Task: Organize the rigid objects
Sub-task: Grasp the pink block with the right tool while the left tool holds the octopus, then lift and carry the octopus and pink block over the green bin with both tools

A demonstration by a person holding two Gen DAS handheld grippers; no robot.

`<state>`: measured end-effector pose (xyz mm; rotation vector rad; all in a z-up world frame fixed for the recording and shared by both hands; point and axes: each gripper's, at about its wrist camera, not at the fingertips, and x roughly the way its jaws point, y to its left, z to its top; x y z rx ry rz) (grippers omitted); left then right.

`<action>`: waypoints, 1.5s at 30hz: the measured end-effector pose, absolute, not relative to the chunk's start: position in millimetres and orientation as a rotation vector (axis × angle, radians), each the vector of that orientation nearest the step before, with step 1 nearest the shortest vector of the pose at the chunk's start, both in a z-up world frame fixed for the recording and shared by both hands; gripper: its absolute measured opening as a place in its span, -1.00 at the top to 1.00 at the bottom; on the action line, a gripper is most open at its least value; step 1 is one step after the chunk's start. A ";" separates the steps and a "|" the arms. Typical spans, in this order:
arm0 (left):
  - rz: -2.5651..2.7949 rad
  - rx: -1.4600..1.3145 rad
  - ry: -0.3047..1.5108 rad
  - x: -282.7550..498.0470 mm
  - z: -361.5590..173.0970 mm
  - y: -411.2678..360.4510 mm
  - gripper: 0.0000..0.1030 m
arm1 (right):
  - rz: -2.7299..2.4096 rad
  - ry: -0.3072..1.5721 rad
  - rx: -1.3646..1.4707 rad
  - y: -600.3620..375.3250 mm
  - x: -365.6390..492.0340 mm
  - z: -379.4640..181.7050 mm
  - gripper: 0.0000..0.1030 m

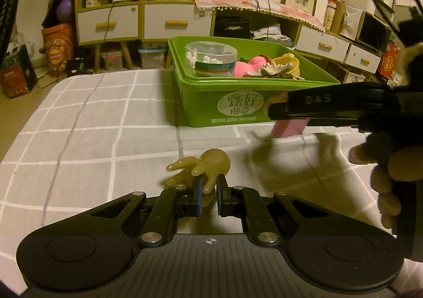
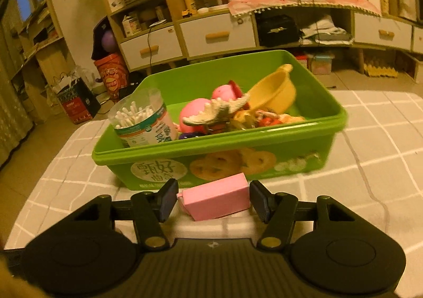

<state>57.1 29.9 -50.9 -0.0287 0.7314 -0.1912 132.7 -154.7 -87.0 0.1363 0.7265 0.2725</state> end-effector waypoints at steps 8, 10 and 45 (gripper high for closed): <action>-0.205 -0.046 0.747 55.4 -46.9 24.2 0.81 | 0.258 0.748 0.141 -181.6 107.8 -70.8 0.13; -0.207 -0.048 0.752 55.5 -45.7 23.0 0.81 | 0.258 0.749 0.129 -186.6 99.0 -66.1 0.13; -0.295 -0.088 0.580 145.5 5.6 -41.3 0.81 | 0.231 0.650 0.407 -233.3 164.0 -19.4 0.13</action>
